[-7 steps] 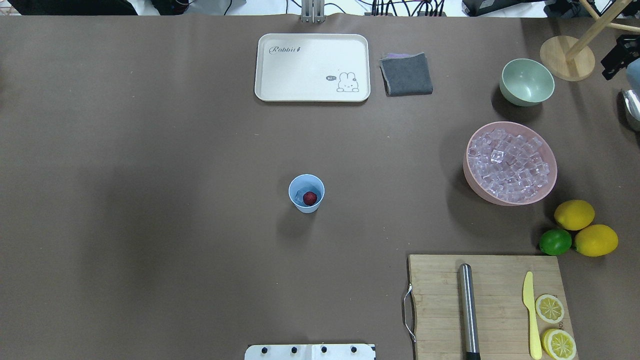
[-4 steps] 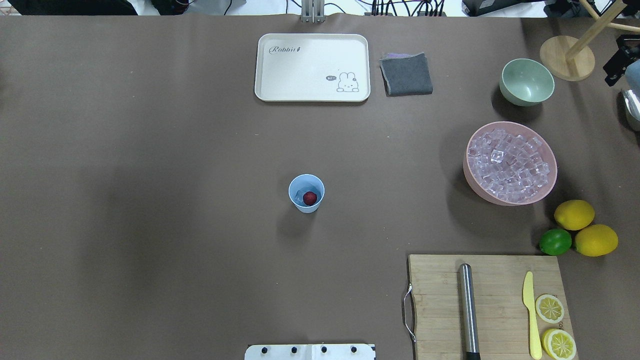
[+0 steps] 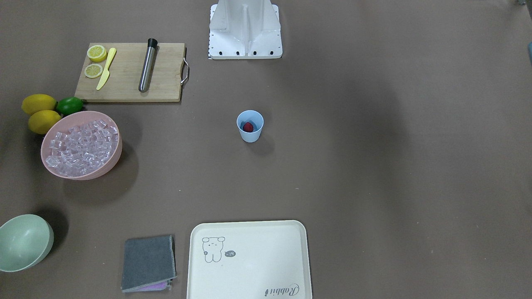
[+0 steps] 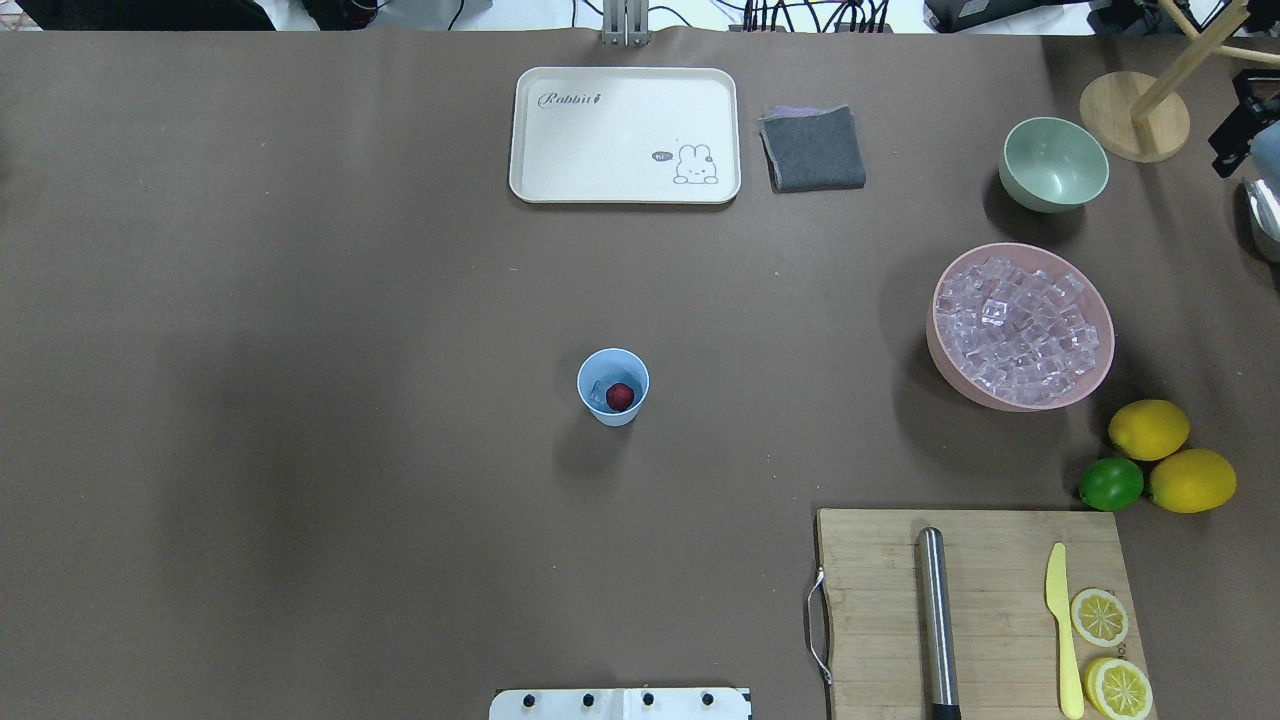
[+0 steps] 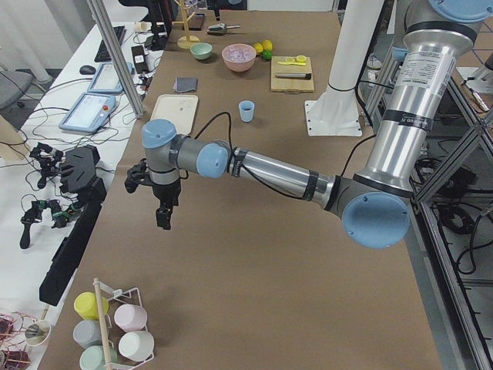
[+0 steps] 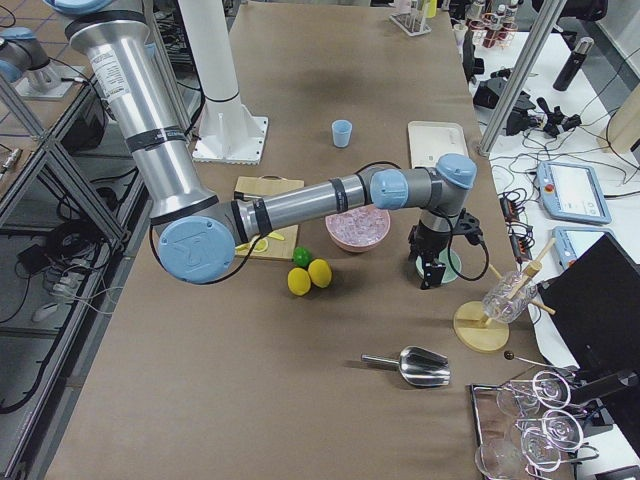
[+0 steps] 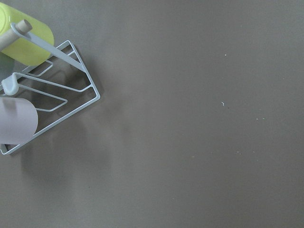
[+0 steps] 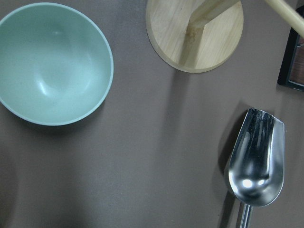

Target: Put ice and strawberries in cup

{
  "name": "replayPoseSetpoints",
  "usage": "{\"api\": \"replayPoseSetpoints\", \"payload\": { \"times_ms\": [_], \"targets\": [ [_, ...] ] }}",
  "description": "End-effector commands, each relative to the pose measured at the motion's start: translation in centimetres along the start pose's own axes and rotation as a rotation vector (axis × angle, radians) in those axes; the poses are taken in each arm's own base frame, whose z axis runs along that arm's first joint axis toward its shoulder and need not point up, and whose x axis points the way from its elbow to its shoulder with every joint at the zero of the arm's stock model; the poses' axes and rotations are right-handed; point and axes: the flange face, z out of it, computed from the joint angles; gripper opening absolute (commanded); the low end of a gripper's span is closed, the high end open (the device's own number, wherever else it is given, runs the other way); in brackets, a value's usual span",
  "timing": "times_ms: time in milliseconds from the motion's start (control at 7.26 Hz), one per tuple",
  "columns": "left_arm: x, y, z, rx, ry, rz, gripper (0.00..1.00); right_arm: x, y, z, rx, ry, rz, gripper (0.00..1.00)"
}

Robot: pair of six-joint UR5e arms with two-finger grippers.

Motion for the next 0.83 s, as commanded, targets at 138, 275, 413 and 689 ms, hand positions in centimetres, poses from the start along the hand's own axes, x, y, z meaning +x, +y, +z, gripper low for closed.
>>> {"api": "replayPoseSetpoints", "payload": {
  "times_ms": [138,275,413,689],
  "targets": [
    [-0.5,0.4,0.3,-0.006,-0.005,-0.007,0.97,1.0,2.7,-1.6,0.037,-0.061,0.014,1.0],
    [-0.5,0.4,0.4,-0.007,-0.005,-0.008,0.97,1.4,3.9,-0.9,0.029,-0.064,0.021,1.0],
    [-0.5,0.4,0.3,-0.006,-0.005,-0.007,0.97,1.5,5.1,-0.7,0.03,-0.073,0.02,1.0],
    [-0.5,0.4,0.3,-0.009,-0.001,-0.01,0.97,1.4,6.2,-0.5,0.028,-0.087,0.02,1.0]
  ]
}}
